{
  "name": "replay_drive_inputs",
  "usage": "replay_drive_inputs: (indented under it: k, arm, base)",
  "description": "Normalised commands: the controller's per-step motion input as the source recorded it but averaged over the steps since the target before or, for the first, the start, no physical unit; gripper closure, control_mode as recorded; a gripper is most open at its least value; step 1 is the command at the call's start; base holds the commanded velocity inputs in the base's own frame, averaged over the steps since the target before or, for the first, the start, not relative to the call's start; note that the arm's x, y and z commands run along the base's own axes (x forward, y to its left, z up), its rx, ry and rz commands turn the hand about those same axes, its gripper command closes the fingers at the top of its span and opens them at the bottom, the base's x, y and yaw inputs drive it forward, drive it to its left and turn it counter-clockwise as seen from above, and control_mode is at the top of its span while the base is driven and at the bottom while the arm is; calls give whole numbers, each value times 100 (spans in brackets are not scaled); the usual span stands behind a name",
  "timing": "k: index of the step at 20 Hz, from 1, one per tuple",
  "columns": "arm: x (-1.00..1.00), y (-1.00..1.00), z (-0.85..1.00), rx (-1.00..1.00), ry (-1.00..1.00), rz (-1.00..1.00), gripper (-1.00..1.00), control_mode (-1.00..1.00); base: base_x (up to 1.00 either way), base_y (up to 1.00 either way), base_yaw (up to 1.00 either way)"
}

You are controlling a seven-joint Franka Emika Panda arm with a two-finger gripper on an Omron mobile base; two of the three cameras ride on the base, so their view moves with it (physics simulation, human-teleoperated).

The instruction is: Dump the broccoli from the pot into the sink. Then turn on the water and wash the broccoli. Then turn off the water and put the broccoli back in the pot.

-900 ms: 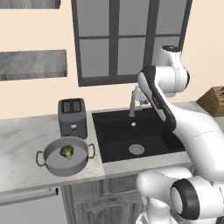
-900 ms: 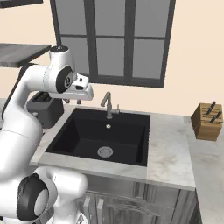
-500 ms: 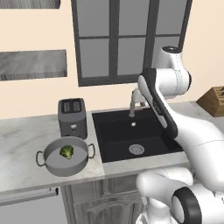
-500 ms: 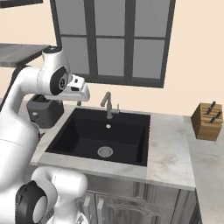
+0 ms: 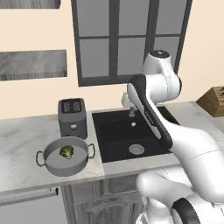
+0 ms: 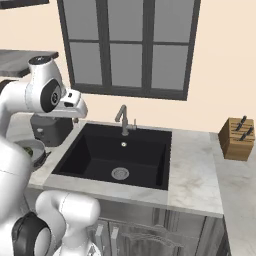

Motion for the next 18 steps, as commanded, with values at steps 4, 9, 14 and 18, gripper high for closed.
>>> replay_drive_inputs:
  k: [4,9,14,18]
  arm:
    - [-4,62,-3,0,3,0,-100,-100]
    - [-1,52,-18,0,4,0,-100,-100]
    - [0,42,-29,0,0,0,-100,-100]
    - [0,40,-35,0,2,0,-100,-100]
  base:
    - [0,0,0]
    - [0,0,0]
    - [0,0,0]
    - [0,0,0]
